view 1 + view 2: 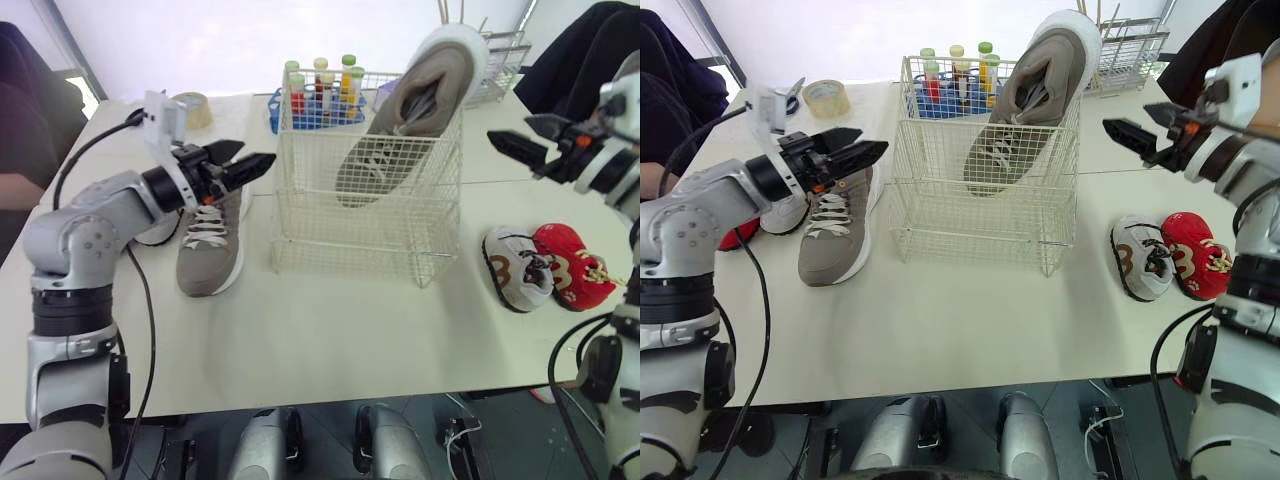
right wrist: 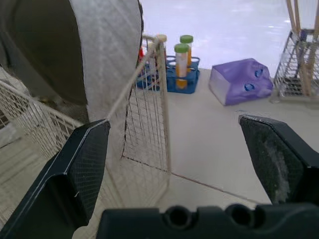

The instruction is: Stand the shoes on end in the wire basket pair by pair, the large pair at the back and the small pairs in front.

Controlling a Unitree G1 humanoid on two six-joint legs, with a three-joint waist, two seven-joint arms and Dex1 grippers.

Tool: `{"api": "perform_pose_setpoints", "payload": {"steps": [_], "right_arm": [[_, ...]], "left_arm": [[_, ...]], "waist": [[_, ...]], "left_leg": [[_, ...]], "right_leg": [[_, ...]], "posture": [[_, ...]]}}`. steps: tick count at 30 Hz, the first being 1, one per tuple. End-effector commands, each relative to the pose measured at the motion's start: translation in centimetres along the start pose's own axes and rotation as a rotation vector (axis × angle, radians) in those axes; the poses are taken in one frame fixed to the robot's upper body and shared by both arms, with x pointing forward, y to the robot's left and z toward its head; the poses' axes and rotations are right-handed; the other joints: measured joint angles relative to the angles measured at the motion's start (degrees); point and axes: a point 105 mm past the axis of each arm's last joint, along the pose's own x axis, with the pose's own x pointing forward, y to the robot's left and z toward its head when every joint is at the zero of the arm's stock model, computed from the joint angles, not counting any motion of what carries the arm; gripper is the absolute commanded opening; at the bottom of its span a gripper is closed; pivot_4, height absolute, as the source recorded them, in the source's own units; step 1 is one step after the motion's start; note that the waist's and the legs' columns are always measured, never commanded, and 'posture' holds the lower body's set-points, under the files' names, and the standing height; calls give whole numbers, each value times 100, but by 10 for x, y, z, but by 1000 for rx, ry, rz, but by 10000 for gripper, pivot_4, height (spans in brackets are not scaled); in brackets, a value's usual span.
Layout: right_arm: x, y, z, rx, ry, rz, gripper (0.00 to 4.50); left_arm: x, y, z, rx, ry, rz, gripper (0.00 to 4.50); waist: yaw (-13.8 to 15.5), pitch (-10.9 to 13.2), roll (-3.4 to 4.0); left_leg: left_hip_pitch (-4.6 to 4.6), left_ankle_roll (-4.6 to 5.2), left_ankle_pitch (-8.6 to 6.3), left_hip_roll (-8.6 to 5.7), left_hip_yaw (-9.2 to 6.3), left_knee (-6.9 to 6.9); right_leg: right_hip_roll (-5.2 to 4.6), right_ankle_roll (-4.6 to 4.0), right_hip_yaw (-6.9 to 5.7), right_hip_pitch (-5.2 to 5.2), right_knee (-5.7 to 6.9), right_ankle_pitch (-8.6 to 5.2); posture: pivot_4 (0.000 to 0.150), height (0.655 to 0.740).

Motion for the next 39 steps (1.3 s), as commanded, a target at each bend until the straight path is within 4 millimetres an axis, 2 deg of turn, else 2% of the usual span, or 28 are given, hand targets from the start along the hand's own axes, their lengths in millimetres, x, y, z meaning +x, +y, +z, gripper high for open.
{"api": "perform_pose_setpoints", "payload": {"steps": [1,4,7,9,13,16,18,23,24,33,39], "right_arm": [[3,10,6,-144,-19,-39,44302],[12,25,3,-179,-31,-31,44302],[14,25,2,-221,-31,-71,44302],[15,22,0,-235,-29,-99,44302],[17,20,-5,-253,-18,-130,44302],[22,27,-12,-241,-7,-119,35809],[24,32,-16,-231,-2,-103,26900],[34,55,-21,-193,-3,-16,926],[36,60,-21,-187,-4,3,92],[48,98,-24,-130,2,144,92],[50,112,-27,-116,8,186,92]], "left_arm": [[6,9,13,62,-27,54,45000],[5,28,17,79,-36,144,45000],[1,39,23,90,-55,199,45000],[0,45,20,125,-38,234,45000],[9,41,0,167,26,219,45000],[18,38,-14,166,46,218,36446],[23,36,-21,179,64,215,27862],[32,25,-38,178,105,170,2517],[31,23,-38,179,106,163,737],[11,15,-34,182,135,133,737],[0,9,-30,171,151,120,737]], "waist": [[-13,0,0],[-36,0,0],[-30,0,0],[-13,0,0],[3,0,-4],[1,0,-4],[-13,-1,-5],[-30,-1,-5],[-32,-1,-5],[-81,-1,-4],[-83,-1,-4]], "left_leg": [[0,0,0,1,0,0],[1,0,0,3,1,0],[1,0,0,5,2,-1],[0,0,0,5,2,-1],[0,1,0,3,2,0],[0,1,0,3,1,0],[0,1,1,3,1,0],[0,1,1,5,2,0],[0,1,1,6,2,0],[3,1,0,11,0,-4],[3,1,1,13,1,-6]], "right_leg": [[1,0,0,0,0,0],[4,1,2,-2,1,-1],[7,1,3,-4,1,-1],[7,1,4,-4,-1,-1],[5,1,3,-1,-2,-1],[4,1,3,-1,-1,-1],[5,1,3,-1,-1,-1],[7,1,3,-2,-1,-1],[7,1,3,-2,-1,-1],[10,1,4,-5,1,-1],[13,0,7,-7,3,-1]], "posture": [[1500,7400],[1500,7400],[1500,7400],[1500,7400],[1500,7400],[1500,7400],[1500,7400],[1500,7400],[1500,7400],[1500,7400],[1500,7400]]}}
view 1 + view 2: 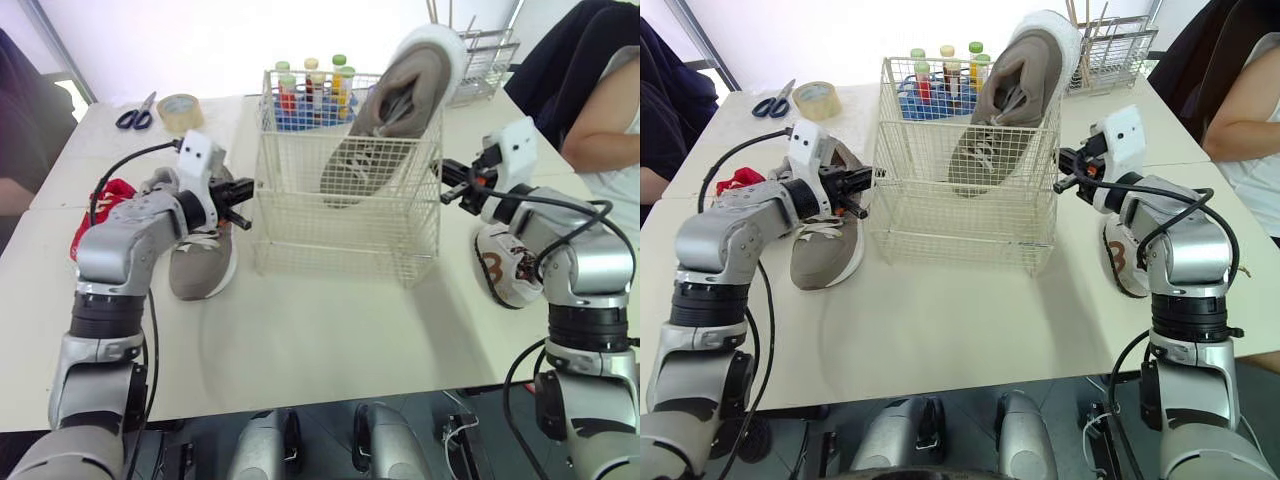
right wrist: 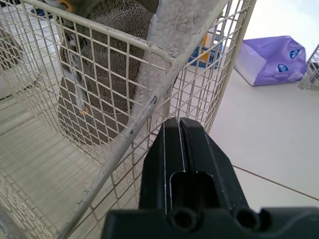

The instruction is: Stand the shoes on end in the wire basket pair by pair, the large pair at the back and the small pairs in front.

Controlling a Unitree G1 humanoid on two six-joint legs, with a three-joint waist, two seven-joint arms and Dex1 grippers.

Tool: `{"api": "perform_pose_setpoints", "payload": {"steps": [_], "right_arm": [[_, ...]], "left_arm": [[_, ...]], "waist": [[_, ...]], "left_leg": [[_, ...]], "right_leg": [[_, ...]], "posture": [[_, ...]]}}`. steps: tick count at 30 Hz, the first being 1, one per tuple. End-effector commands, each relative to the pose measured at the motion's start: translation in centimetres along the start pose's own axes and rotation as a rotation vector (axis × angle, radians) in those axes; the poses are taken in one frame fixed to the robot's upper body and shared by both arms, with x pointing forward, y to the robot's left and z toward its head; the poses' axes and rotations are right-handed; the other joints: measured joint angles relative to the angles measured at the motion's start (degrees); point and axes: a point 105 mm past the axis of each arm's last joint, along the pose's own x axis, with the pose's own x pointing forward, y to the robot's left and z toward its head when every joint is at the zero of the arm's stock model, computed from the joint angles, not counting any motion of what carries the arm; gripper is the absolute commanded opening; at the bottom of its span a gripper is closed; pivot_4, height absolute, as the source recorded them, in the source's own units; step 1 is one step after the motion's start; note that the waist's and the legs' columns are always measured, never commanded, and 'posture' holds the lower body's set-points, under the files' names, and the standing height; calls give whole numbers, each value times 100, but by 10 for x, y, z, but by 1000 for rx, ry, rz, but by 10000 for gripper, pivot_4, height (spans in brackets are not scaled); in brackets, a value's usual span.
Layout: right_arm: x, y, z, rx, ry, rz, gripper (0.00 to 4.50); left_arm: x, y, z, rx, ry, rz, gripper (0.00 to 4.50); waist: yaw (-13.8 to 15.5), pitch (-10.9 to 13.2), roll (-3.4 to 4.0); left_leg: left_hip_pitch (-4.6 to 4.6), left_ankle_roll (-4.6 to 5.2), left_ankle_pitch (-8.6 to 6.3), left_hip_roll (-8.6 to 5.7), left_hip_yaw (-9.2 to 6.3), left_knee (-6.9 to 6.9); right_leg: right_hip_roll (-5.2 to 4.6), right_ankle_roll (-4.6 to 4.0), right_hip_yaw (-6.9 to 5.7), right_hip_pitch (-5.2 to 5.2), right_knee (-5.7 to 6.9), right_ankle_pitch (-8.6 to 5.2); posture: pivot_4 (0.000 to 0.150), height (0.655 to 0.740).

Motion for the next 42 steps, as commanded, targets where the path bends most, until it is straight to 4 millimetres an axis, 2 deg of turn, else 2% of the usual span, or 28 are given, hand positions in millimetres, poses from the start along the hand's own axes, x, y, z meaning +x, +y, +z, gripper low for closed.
{"api": "perform_pose_setpoints", "payload": {"steps": [1,10,15,19,22,24,27,29,32,35,39,42], "right_arm": [[8,31,14,-13,-57,120,92],[10,32,14,-26,-57,122,92],[9,26,14,-47,-51,103,92],[2,11,12,-112,-22,50,92],[-19,-20,18,-177,1,-54,92],[-33,-32,27,-195,-6,-100,92],[-48,-35,46,-140,-62,-127,92],[-54,-28,58,-81,-107,-108,92],[-58,-1,77,30,-183,-16,7767],[-54,24,86,60,-215,30,22958],[-43,36,90,55,-232,-20,43826],[-37,40,90,55,-239,-57,44564]], "left_arm": [[-11,-11,18,9,-53,-55,737],[-17,-36,19,-16,-42,-165,737],[-21,-36,17,-11,-18,-163,737],[-34,-22,15,12,12,-117,737],[-51,-4,20,35,31,-72,737],[-59,3,25,39,34,-55,737],[-63,10,29,39,25,-49,737],[-64,15,31,35,16,-39,737],[-60,16,38,24,-20,-54,0],[-56,15,51,9,-74,-87,0],[-51,1,71,-7,-166,-189,0],[-48,-13,86,-20,-230,-279,0]], "waist": [[0,0,0],[31,0,0],[49,0,0],[41,0,0],[53,0,0],[77,1,-1],[76,0,-1],[68,0,-1],[64,1,-1],[67,1,-1],[86,0,-3],[85,-1,-4]], "left_leg": [[0,0,0,0,0,0],[1,0,0,-1,0,0],[1,0,0,-3,0,0],[1,0,0,-3,1,0],[1,0,0,-3,0,0],[1,0,0,-4,0,0],[0,0,-1,-5,0,0],[1,0,-1,-4,-2,0],[1,-1,0,-2,-5,0],[1,-1,0,-2,-5,0],[0,0,-1,-6,-5,0],[-1,1,-2,-9,-3,1]], "right_leg": [[0,0,0,0,0,0],[-1,0,2,1,0,0],[-1,0,1,1,0,0],[-1,0,2,1,-1,0],[-1,-1,1,1,-3,0],[-2,-1,1,1,-3,-1],[-5,-1,1,2,-4,-1],[-4,-1,0,2,-2,-1],[-3,-2,-1,2,0,-1],[-3,-2,-1,2,0,-1],[-5,-1,-1,3,-1,-1],[-7,-1,-1,3,-2,0]], "posture": [[1500,7400],[1500,7400],[1500,7400],[1500,7400],[1500,7400],[1500,7400],[1500,7400],[1500,7400],[1500,7400],[1500,7400],[1500,7400],[1500,7400]]}}
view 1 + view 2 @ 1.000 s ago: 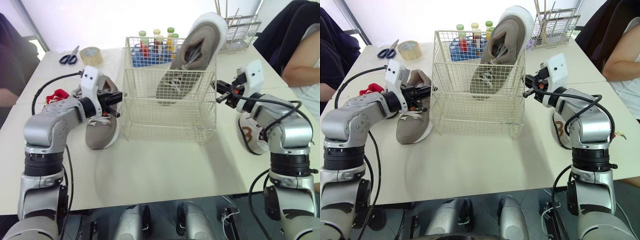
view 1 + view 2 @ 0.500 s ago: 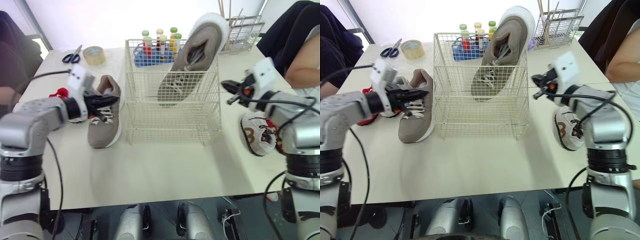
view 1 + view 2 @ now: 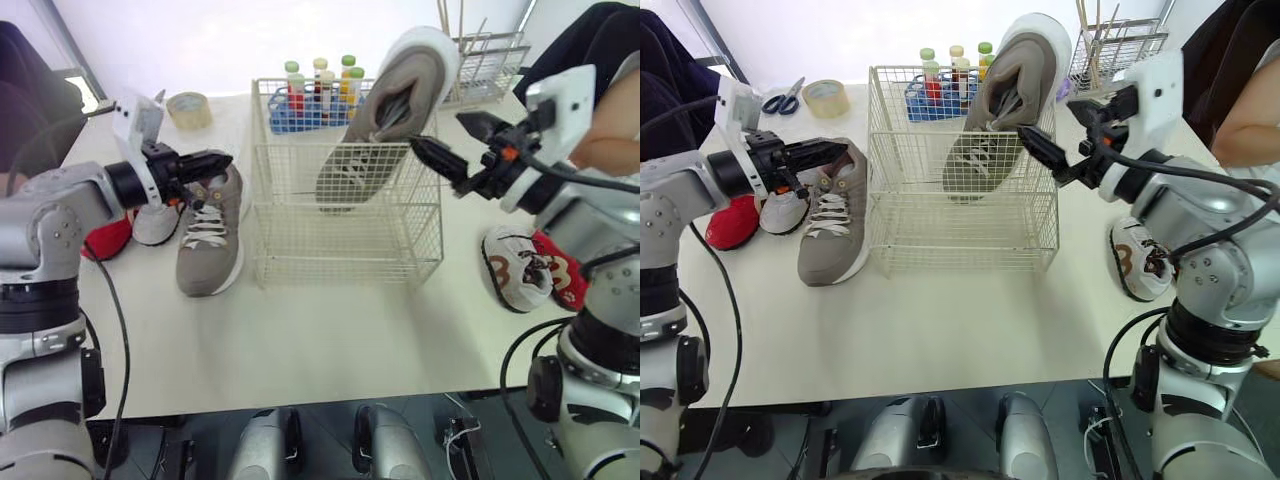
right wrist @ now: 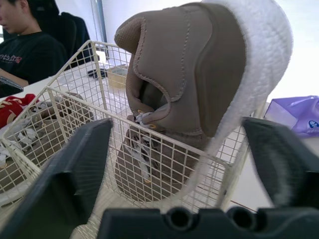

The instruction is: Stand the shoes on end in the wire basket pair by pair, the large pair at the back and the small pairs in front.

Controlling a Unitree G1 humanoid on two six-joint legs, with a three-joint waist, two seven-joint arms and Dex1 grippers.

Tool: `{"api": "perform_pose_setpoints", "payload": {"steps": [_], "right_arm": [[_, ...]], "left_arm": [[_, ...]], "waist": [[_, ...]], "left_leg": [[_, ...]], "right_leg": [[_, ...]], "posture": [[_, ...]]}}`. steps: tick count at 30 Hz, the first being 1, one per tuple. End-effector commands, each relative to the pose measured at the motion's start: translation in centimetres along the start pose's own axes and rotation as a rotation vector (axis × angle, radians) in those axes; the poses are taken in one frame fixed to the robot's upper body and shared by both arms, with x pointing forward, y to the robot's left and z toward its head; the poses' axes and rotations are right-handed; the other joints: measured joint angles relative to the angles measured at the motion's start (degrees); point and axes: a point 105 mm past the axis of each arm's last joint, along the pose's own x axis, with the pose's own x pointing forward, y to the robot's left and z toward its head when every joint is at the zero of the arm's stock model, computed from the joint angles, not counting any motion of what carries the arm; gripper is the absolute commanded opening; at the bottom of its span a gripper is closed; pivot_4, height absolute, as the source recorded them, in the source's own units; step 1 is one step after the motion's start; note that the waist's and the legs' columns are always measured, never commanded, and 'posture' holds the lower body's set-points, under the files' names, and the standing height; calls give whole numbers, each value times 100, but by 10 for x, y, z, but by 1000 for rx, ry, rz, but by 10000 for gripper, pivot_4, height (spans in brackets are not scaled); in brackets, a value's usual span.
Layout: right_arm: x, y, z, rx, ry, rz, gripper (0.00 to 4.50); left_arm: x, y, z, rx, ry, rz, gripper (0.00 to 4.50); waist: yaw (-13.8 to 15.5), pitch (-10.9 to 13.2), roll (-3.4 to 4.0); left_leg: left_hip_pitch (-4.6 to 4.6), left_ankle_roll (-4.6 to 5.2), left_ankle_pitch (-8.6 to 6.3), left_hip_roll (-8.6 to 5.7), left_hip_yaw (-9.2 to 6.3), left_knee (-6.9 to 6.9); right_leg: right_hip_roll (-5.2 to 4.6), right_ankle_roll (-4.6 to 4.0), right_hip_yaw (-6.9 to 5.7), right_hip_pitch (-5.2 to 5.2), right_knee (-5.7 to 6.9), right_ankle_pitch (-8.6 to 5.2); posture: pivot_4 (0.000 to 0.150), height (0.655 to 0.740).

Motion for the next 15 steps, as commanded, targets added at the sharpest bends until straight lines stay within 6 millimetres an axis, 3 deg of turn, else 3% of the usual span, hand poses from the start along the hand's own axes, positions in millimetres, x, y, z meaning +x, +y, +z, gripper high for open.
{"api": "perform_pose_setpoints", "payload": {"steps": [1,15], "right_arm": [[4,6,17,-55,-75,-62,44564],[37,7,27,-84,-171,-346,44564]], "left_arm": [[3,-21,34,29,-134,-129,0],[26,-67,35,42,-173,-353,0]], "waist": [[-5,0,0],[-27,0,0]], "left_leg": [[0,0,0,0,0,0],[0,-2,2,2,2,-1]], "right_leg": [[0,0,-1,0,1,0],[4,0,2,-4,4,0]], "posture": [[1500,7400],[1500,7400]]}}
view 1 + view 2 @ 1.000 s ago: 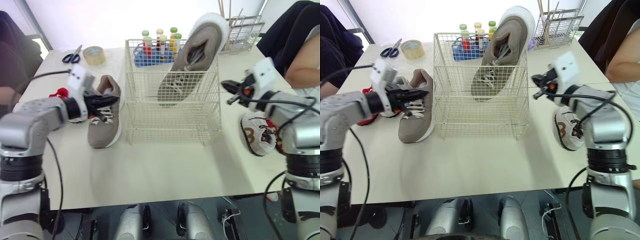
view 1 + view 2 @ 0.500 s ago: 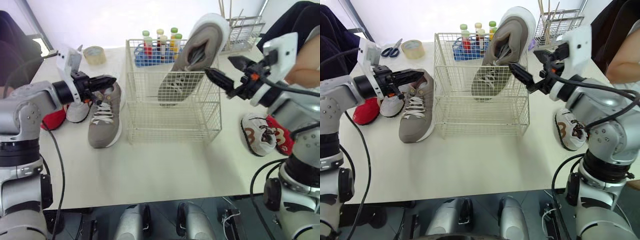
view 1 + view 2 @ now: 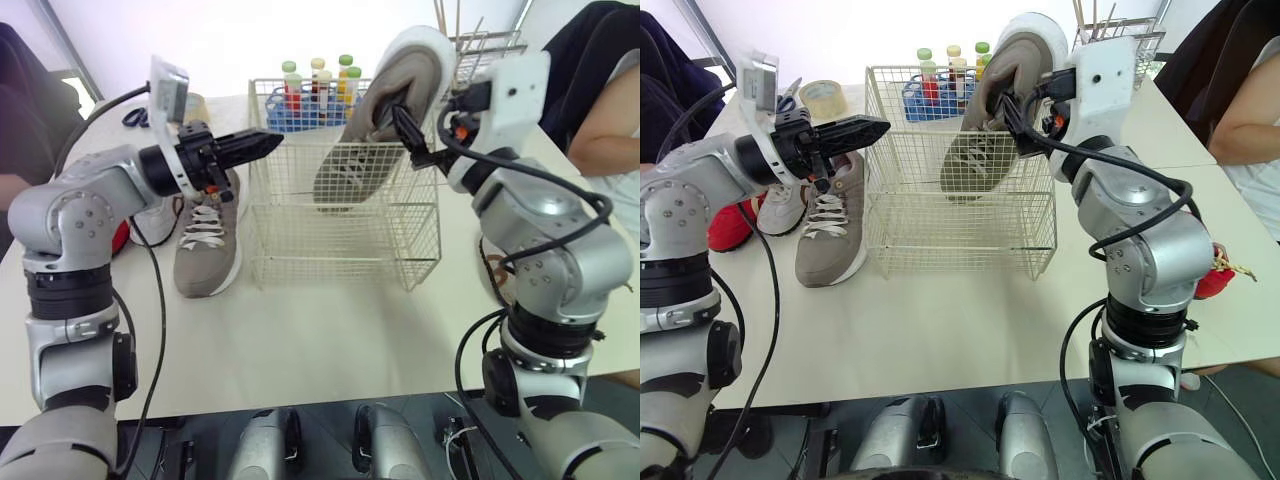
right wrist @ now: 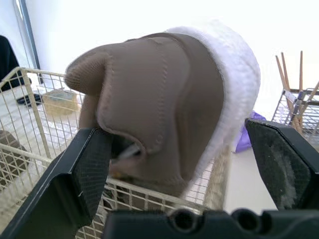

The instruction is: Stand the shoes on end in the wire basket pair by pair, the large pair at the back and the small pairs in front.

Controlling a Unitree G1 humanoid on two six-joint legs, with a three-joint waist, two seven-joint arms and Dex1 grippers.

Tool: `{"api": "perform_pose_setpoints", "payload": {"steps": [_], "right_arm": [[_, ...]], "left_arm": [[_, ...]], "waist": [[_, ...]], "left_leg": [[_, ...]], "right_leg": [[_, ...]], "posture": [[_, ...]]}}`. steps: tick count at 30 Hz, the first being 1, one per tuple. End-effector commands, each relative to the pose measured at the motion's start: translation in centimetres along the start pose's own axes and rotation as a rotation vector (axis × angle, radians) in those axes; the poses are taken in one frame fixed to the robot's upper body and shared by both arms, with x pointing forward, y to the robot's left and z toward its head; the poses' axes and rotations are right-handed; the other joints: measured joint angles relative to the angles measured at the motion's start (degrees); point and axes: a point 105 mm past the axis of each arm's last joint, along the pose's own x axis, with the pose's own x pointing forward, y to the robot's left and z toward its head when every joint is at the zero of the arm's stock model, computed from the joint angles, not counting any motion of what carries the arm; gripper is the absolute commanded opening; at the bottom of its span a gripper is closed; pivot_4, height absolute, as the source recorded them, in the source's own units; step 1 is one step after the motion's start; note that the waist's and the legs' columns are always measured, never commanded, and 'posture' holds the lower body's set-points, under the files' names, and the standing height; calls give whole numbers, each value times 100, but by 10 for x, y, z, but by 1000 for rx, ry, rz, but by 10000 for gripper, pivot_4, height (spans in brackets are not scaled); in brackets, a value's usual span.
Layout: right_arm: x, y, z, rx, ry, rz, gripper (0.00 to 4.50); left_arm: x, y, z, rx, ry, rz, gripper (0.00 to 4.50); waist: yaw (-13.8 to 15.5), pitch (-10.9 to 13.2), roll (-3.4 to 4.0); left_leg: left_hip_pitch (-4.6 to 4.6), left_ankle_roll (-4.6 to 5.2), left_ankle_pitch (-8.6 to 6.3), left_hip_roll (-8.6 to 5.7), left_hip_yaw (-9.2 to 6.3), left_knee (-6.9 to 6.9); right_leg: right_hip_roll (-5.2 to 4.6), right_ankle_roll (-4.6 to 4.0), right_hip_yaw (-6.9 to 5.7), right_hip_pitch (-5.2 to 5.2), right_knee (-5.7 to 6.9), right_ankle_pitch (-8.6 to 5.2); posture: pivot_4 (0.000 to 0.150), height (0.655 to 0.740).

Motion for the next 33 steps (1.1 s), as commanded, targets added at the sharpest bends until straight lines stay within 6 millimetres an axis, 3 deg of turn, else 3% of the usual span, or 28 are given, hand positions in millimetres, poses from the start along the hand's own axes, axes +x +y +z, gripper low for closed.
{"api": "perform_pose_setpoints", "payload": {"steps": [1,3,6,13,14,25,33], "right_arm": [[4,0,20,-12,-82,-62,44564],[7,0,18,-20,-74,-88,44564],[9,2,19,-44,-76,-105,36456],[11,17,33,-156,-149,-67,2120],[10,19,36,-187,-163,-61,425],[7,19,63,-458,-293,-89,425],[4,0,67,-518,-277,-210,425]], "left_arm": [[11,-16,10,57,-26,-70,0],[16,-19,7,62,-17,-85,0],[21,-22,3,65,-12,-96,0],[29,-27,-10,64,19,-113,0],[30,-28,-12,65,28,-116,0],[37,-23,-43,62,121,-105,0],[31,-14,-64,60,209,-66,0]], "waist": [[2,0,0],[0,0,0],[-11,0,0],[-23,1,2],[-23,1,2],[-11,1,2],[0,1,1]], "left_leg": [[0,0,0,0,0,0],[0,0,0,0,0,0],[0,0,0,1,0,0],[0,0,0,1,0,-4],[0,-1,0,1,0,-8],[-2,-2,1,0,6,-18],[-7,-3,2,0,7,-20]], "right_leg": [[0,0,0,0,0,0],[0,0,0,0,0,0],[1,0,0,0,0,0],[1,0,1,-3,0,0],[2,0,1,-4,-2,0],[2,1,2,-7,-11,-1],[2,1,2,-12,-11,-1]], "posture": [[1500,7400],[1500,7400],[1500,7400],[1500,7400],[1500,7400],[1500,7400],[1500,7400]]}}
